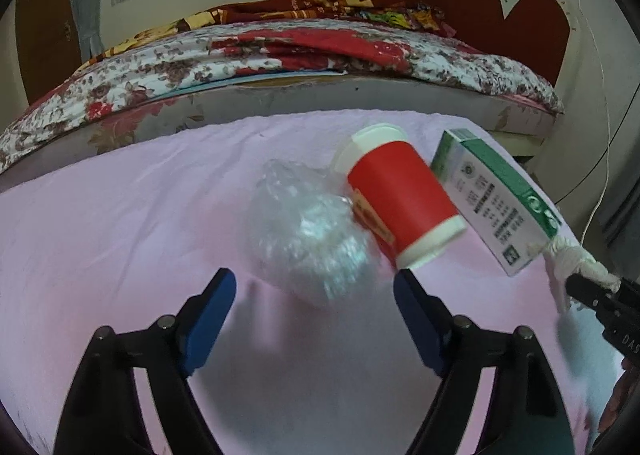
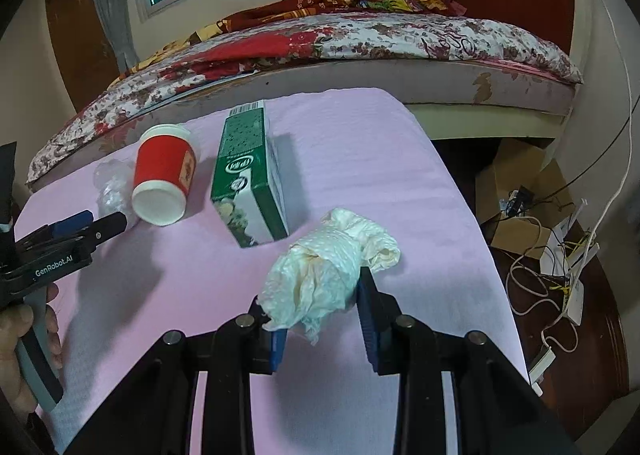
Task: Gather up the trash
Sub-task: 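Grasp the white tissue with the right gripper while the left gripper grasps the clear plastic bag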
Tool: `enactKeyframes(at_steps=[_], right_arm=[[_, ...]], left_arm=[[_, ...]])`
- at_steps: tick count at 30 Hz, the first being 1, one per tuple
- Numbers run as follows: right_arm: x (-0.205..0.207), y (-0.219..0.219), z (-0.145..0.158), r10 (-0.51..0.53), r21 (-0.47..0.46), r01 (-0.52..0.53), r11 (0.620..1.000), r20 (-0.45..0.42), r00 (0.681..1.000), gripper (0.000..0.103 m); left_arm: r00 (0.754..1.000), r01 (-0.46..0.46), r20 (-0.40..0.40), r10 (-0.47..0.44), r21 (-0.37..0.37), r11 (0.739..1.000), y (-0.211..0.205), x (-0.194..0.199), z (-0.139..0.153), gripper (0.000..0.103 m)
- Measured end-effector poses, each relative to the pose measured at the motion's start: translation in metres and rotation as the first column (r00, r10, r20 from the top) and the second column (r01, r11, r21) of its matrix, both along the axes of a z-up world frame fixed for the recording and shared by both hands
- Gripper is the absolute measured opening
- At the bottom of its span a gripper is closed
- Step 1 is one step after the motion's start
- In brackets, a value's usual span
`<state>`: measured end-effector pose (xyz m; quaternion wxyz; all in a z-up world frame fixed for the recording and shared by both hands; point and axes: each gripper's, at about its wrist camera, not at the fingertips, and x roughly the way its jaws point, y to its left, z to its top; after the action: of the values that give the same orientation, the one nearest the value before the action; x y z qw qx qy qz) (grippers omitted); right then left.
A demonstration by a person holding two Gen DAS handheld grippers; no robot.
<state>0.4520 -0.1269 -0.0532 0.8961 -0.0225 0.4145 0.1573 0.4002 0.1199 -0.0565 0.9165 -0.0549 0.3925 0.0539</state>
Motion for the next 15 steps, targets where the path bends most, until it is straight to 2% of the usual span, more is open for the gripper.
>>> enactKeyframes(at_steps=[7, 10, 11, 15], right_arm=[[0.010, 0.004, 0.000, 0.001, -0.004, -0.001, 1.000, -0.012, 1.000, 0.034], [0.009, 0.004, -0.001, 0.002, -0.003, -0.002, 1.000, -0.020, 1.000, 0.033], [0.009, 0.003, -0.001, 0.002, -0.004, -0.002, 1.000, -0.022, 1.000, 0.033], [0.006, 0.002, 0.000, -0.004, -0.001, 0.004, 1.000, -0.024, 1.000, 0.033]], left_arm=[[0.999, 0.043, -0.025, -0.045, -0.049, 0.998, 0.014, 0.018, -0.012, 0.070], [0.998, 0.049, -0.044, -0.054, -0.107, 0.993, 0.021, 0.025, -0.016, 0.057], [0.998, 0.048, -0.037, -0.053, -0.109, 0.993, 0.023, 0.026, -0.015, 0.048], [0.998, 0.046, -0.026, -0.051, -0.148, 0.988, 0.033, 0.021, -0.015, 0.040]])
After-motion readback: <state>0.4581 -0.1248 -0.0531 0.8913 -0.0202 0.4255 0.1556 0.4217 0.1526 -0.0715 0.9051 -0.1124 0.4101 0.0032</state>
